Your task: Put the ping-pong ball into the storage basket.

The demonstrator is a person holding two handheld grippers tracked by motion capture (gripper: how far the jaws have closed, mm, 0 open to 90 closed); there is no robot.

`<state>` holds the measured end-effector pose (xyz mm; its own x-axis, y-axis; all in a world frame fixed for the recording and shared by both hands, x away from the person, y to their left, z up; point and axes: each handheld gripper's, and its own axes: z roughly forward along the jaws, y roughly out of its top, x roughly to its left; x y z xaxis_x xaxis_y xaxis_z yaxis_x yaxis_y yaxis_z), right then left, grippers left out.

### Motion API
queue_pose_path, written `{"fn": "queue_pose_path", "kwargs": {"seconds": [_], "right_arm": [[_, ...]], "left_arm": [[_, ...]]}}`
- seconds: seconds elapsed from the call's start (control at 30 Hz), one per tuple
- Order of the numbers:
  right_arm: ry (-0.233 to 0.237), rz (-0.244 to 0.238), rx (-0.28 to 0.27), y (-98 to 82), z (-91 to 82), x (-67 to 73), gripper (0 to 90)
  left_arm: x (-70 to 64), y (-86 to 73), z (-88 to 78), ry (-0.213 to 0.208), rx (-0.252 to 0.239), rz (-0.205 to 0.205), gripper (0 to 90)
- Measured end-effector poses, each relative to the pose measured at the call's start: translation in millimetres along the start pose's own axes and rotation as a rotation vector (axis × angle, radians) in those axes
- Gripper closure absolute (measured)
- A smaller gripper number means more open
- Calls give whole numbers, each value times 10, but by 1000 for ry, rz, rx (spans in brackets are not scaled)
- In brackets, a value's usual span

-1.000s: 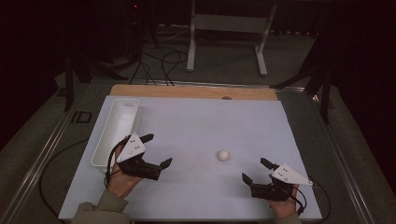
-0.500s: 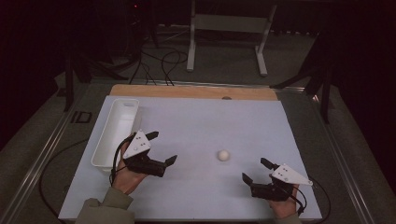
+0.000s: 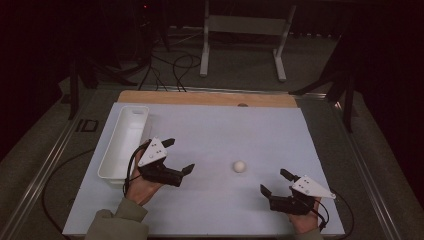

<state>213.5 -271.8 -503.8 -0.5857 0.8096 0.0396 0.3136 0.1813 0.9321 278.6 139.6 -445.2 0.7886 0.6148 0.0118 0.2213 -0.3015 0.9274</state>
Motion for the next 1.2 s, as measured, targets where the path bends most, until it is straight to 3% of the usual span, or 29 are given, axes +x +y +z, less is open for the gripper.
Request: {"fn": "queue_pose_path", "kwargs": {"seconds": [1.2], "right_arm": [[-10,3,2,-9,7,-30,85]], "left_arm": [[-60,147,326,-42,22,23,2]]}}
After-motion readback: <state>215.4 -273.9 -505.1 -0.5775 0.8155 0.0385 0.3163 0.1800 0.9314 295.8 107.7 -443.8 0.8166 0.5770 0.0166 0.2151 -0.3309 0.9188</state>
